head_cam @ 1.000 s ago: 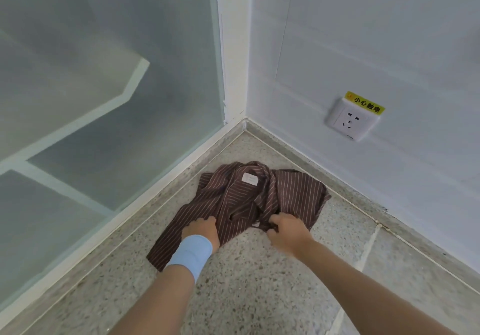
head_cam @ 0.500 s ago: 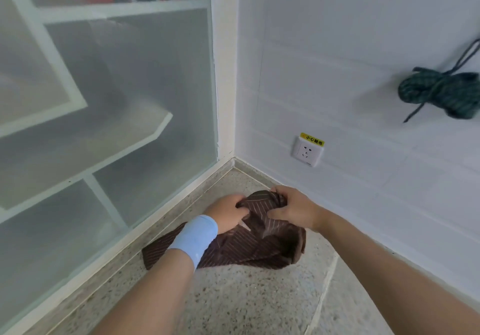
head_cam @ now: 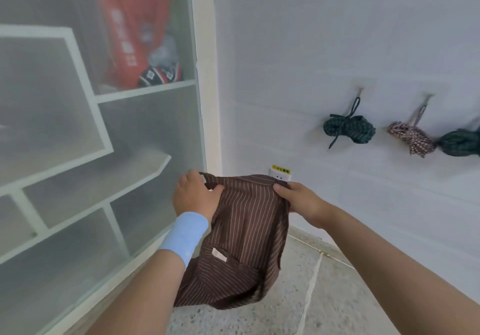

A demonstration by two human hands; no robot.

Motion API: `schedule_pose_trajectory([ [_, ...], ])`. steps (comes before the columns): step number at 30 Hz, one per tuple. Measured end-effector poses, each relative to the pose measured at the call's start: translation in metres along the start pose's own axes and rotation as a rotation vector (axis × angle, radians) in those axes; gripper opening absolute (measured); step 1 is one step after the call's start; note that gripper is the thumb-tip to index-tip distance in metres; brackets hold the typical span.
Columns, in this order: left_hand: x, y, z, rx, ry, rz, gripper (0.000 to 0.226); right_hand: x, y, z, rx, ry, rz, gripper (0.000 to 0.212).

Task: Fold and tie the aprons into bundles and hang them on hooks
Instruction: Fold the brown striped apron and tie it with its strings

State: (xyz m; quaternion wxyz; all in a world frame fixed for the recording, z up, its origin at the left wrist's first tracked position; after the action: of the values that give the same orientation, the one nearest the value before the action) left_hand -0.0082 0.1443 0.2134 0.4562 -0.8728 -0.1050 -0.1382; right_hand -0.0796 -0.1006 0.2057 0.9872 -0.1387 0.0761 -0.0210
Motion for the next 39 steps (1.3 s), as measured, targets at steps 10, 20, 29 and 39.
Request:
schedule_pose_trajectory([
  [10,-0.038,0.003,-0.062,-1.049,-0.201,0.671,0.065,-0.047,-0.001,0.072,0.206,-0.155,0.218,0.035],
  [20,0.007,-0.078,-0.086,-0.578,0.166,0.249,0.023,-0.057,-0.077,0.105,-0.478,-0.181,-0.432,0.009],
  [29,-0.019,-0.151,-0.112,-0.287,0.185,0.746,0.008,-0.104,-0.086,0.123,-0.089,0.046,-0.045,0.037],
  [39,-0.031,-0.179,-0.098,-0.376,0.147,0.904,0.023,-0.121,-0.096,0.126,-0.161,0.050,0.111,0.023],
])
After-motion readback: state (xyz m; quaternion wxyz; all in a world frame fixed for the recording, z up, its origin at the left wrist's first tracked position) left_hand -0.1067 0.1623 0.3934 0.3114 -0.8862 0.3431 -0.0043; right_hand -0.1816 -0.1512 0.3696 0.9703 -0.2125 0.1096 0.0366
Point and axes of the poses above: each hand's wrist, its own x-axis towards the middle knuckle, its own y-axis out of the palm, z = x × y, the point moved 4 cm from there along x, towards the middle knuckle, and after that the axes turned 2 degrees about -x, right-handed, at the moved point
